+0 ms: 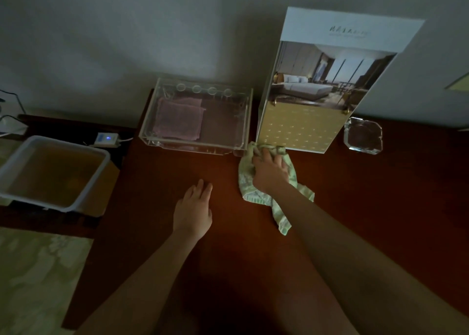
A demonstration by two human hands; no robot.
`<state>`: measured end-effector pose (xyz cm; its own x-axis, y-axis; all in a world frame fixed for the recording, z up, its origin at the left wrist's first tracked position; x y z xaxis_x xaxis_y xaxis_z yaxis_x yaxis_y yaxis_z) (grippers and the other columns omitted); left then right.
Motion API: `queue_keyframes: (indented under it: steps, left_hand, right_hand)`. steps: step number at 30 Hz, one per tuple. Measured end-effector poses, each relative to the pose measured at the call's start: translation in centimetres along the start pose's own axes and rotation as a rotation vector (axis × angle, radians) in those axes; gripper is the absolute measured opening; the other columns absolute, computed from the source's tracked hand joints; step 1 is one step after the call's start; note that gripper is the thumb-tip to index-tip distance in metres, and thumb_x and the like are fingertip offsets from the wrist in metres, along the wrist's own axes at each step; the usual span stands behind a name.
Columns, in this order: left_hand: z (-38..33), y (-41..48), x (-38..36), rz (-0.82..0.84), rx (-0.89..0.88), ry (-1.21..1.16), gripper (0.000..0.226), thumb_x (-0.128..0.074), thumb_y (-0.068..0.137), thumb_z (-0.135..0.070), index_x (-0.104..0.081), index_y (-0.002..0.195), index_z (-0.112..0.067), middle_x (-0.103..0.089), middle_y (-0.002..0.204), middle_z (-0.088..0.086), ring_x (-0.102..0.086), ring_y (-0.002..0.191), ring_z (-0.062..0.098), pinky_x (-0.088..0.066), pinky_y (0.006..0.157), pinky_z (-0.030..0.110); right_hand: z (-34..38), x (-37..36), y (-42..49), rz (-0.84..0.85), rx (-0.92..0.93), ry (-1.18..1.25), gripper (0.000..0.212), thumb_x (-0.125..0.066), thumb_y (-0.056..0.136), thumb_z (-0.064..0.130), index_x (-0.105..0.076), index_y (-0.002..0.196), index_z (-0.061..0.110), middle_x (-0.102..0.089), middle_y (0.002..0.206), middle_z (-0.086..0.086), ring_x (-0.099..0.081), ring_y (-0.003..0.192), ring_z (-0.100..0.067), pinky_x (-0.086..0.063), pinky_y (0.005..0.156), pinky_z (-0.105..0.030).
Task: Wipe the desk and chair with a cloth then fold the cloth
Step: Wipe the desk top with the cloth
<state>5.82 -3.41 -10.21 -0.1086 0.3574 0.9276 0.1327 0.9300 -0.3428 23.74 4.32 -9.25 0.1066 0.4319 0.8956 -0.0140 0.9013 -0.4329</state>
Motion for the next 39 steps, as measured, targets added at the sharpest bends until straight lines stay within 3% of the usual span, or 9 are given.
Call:
queue_keyframes:
  steps: [12, 15, 21, 27, 34, 37, 39]
  left_hand:
    - [-1.1, 0.4, 0.7, -0.006, 0.055, 0.013, 0.061, -0.042, 0.097, -0.025, -0.013, 0.151, -0.019, -0.015, 0.157, 0.006, -0.019, 0.142, 0.023, -0.033, 0.107, 0.036]
    - [-0.8, 0.2, 0.3, 0.009, 0.038, 0.017, 0.064, -0.042, 0.097, -0.026, -0.010, 0.152, -0.020, -0.011, 0.158, 0.005, -0.016, 0.144, 0.023, -0.032, 0.109, 0.037]
    - [-0.4, -0.3, -0.4, 0.035, 0.019, 0.016, 0.066, -0.042, 0.098, -0.026, -0.006, 0.152, -0.022, -0.006, 0.159, 0.004, -0.012, 0.145, 0.021, -0.029, 0.111, 0.037]
    - [-0.7, -0.5, -0.6, 0.031, 0.075, 0.006, 0.065, -0.042, 0.097, -0.025, -0.005, 0.152, -0.021, -0.004, 0.159, 0.005, -0.010, 0.146, 0.022, -0.029, 0.111, 0.038]
    - [-1.3, -0.5, -0.2, -0.006, 0.157, -0.015, 0.064, -0.044, 0.096, -0.024, -0.013, 0.151, -0.019, -0.010, 0.158, 0.007, -0.014, 0.145, 0.024, -0.025, 0.114, 0.038]
    - [-1.8, 0.0, 0.4, -0.059, 0.143, -0.031, 0.057, -0.043, 0.096, -0.022, -0.022, 0.149, -0.017, -0.021, 0.155, 0.007, -0.022, 0.142, 0.022, -0.025, 0.114, 0.036]
    - [-2.6, 0.5, 1.3, -0.124, 0.096, -0.100, 0.052, -0.043, 0.096, -0.018, -0.030, 0.146, -0.016, -0.032, 0.149, 0.005, -0.033, 0.136, 0.020, -0.033, 0.109, 0.033]
  right_hand:
    - [-0.4, -1.6, -4.2, -0.015, -0.043, 0.033, 0.062, -0.046, 0.086, 0.013, -0.028, 0.145, 0.022, -0.027, 0.145, -0.007, -0.023, 0.134, -0.035, -0.023, 0.110, -0.046]
    - [0.0, -0.7, -2.2, 0.007, -0.060, 0.049, 0.063, -0.047, 0.089, 0.020, -0.022, 0.147, 0.023, -0.028, 0.141, -0.010, -0.025, 0.131, -0.035, -0.026, 0.108, -0.047]
    - [0.3, 0.3, 1.2, 0.018, -0.113, 0.083, 0.051, -0.038, 0.093, 0.032, -0.032, 0.143, 0.022, -0.030, 0.138, -0.014, -0.025, 0.130, -0.036, -0.022, 0.109, -0.045]
    - [-0.3, -0.1, -1.5, 0.010, -0.086, 0.078, 0.057, -0.049, 0.087, 0.017, -0.032, 0.140, 0.025, -0.027, 0.141, -0.016, -0.021, 0.134, -0.037, -0.024, 0.109, -0.046]
    - [-2.8, -3.9, -8.0, -0.075, -0.071, 0.053, 0.057, -0.040, 0.094, 0.020, -0.025, 0.147, 0.032, -0.022, 0.150, -0.014, -0.019, 0.139, -0.035, -0.018, 0.115, -0.046]
    - [-3.9, -5.0, -9.1, -0.050, -0.056, 0.068, 0.054, -0.039, 0.096, 0.024, -0.022, 0.147, 0.035, -0.016, 0.155, -0.011, -0.015, 0.141, -0.035, -0.020, 0.113, -0.046]
    - [-4.7, -4.8, -8.7, -0.035, 0.013, 0.129, 0.052, -0.043, 0.097, 0.027, -0.027, 0.145, 0.037, -0.021, 0.153, -0.007, -0.018, 0.140, -0.033, -0.026, 0.111, -0.045]
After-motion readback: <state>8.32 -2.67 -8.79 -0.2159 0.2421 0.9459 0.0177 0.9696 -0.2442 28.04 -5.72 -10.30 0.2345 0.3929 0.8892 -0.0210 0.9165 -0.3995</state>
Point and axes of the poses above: each hand's wrist, its own y-axis towards the middle knuckle, its own x-axis out of the back of the hand, z = x × y, the point moved 8 cm from there along y, towards the middle knuckle
